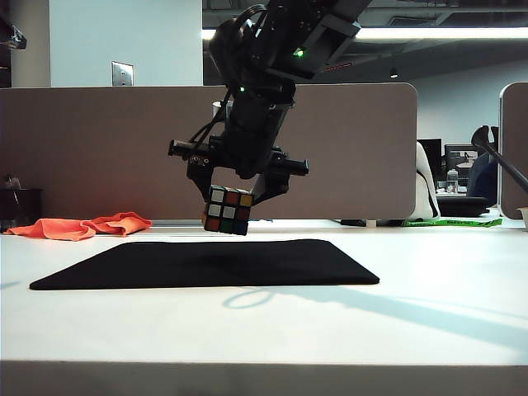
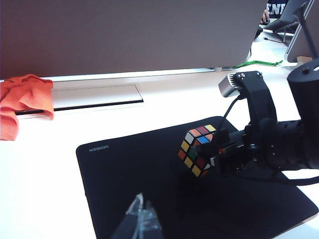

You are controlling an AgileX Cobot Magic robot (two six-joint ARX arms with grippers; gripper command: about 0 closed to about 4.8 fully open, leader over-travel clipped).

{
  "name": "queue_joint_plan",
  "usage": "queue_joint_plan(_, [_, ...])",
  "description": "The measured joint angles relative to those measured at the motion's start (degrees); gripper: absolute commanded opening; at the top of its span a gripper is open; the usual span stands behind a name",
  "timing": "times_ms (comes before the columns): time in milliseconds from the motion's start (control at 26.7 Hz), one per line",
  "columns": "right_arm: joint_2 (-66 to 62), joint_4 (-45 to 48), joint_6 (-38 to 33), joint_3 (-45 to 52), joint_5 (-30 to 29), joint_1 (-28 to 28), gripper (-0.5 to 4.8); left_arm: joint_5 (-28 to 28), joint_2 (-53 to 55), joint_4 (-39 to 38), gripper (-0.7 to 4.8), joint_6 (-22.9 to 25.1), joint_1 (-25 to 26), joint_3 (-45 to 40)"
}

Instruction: Pick up the cube on the right side of the mouse pad, then place it in the center of the mouse pad.

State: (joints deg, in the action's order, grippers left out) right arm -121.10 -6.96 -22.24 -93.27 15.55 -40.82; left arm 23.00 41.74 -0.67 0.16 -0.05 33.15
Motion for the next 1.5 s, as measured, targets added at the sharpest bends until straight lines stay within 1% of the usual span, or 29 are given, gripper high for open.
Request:
queue_joint_plan(112, [-0.74, -0.11, -0.02, 0.02, 0.46, -0.59, 2.74, 0.00, -0.02, 0.00, -0.06, 0.00, 0.00, 0.00])
queue_joint_plan(225, [-2.62, -1.53, -0.02, -2.21, 0.59, -1.22, 2.74, 0.00, -0.02, 0.00, -0.06, 0.00, 0.00, 0.00])
queue_joint_plan(337, [-4.04, -3.23, 0.00, -4.66, 1.16, -1.75, 2.88, -0.02, -0.02, -0.07, -0.06, 0.00, 0.00, 0.00])
queue_joint_plan(525, [-4.28, -3.67, -0.02, -5.57, 4.81, -2.12, 2.99, 0.00, -0.02, -0.61, -0.06, 0.00, 0.00, 0.00])
queue_joint_plan(675, [-4.44, -4.50, -0.50, -5.60, 6.16, -2.34, 3.01, 0.00, 0.00, -0.63, -0.06, 0.00, 0.00, 0.00])
queue_joint_plan(787, [-4.63, -4.39, -2.47, -5.62, 6.23, -2.49, 3.01, -0.02, 0.00, -0.63, -0.06, 0.00, 0.00, 0.00])
queue_joint_plan(1012, [-4.66, -4.07, -2.84, -5.60, 6.36, -2.45, 3.03, 0.00, 0.00, -0.63, -0.06, -0.02, 0.00, 0.00])
queue_joint_plan(1125, [-5.01, -4.35, -2.84, -5.57, 6.36, -2.38, 3.18, 0.00, 0.00, -0.63, -0.06, -0.96, 0.00, 0.00])
queue_joint_plan(1387, [-5.05, -4.50, -2.82, -5.51, 6.36, -2.38, 3.22, 0.00, 0.00, -0.63, -0.06, -1.09, 0.00, 0.00])
queue_joint_plan(1425, [-5.05, -4.50, -2.82, -5.51, 6.34, -2.38, 3.37, 0.00, 0.00, -0.63, -0.06, -1.09, 0.00, 0.00])
queue_joint_plan(1500, [-5.05, -4.50, -2.82, -5.51, 6.34, -2.38, 3.43, 0.00, 0.00, -0.66, -0.06, -1.09, 0.00, 0.00])
